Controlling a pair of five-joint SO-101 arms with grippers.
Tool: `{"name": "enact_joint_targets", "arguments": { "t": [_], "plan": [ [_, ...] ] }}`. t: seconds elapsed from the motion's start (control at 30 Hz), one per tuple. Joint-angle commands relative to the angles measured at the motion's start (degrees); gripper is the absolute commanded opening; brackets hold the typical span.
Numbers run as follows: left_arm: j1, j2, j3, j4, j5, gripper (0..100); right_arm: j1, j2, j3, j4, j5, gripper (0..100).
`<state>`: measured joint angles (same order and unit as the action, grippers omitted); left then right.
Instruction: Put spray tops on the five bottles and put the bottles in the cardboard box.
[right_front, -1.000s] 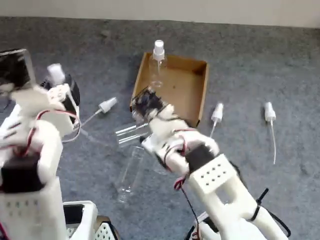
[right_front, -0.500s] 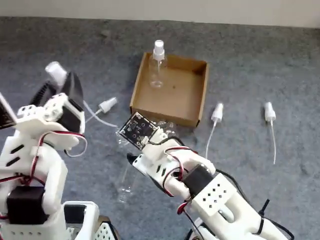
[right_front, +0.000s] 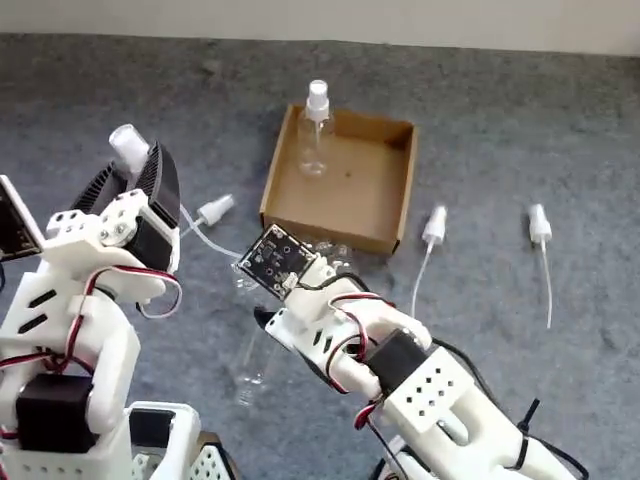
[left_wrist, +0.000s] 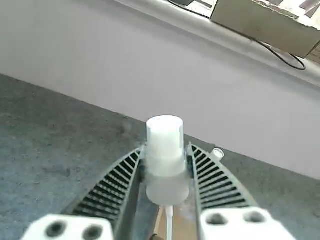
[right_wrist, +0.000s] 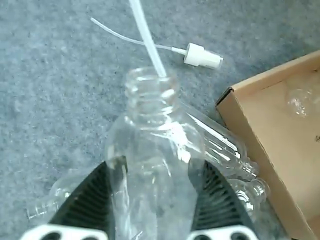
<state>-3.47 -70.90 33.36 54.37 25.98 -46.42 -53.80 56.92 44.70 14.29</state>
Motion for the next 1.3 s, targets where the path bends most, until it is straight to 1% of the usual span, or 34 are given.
{"name": "enact_joint_targets", "arguments": {
  "t": [0.0,0.17,0.27,0.37,0.43,0.57,0.83,1.1,1.27],
  "plan": [
    [1.01,-1.54,-2.42,3.08,0.35,0,-0.13,-0.92,-0.22,-1.27,-0.53,0.3],
    [1.01,-5.14,-4.44,5.27,-1.32,0,-0.22,-1.01,1.01,-1.45,-0.53,0.3],
    [1.36,-5.32,-1.1,4.92,-1.49,0,-0.22,-1.36,1.19,-1.45,-0.53,0.3],
    [4.62,-5.32,2.51,4.66,-1.76,0,-0.4,-1.36,1.19,-1.45,-0.53,0.3],
    [5.58,-5.49,4.62,2.73,-1.85,0,-0.4,-1.45,1.19,-1.27,-0.53,0.3],
    [3.74,-5.41,6.99,-1.93,-1.85,0,-0.48,-1.45,1.27,-1.19,-0.53,0.3],
    [3.47,-5.49,5.23,-4.75,-1.85,0,-0.48,-1.45,1.27,-1.19,-0.53,0.3],
    [3.38,-5.41,6.37,-5.36,-2.02,0,-0.48,-1.45,1.36,-1.19,-0.53,0.3],
    [-0.13,-5.41,6.64,-8.79,-2.02,0,-0.48,-1.45,1.36,-1.19,-0.53,0.3]
  ]
}}
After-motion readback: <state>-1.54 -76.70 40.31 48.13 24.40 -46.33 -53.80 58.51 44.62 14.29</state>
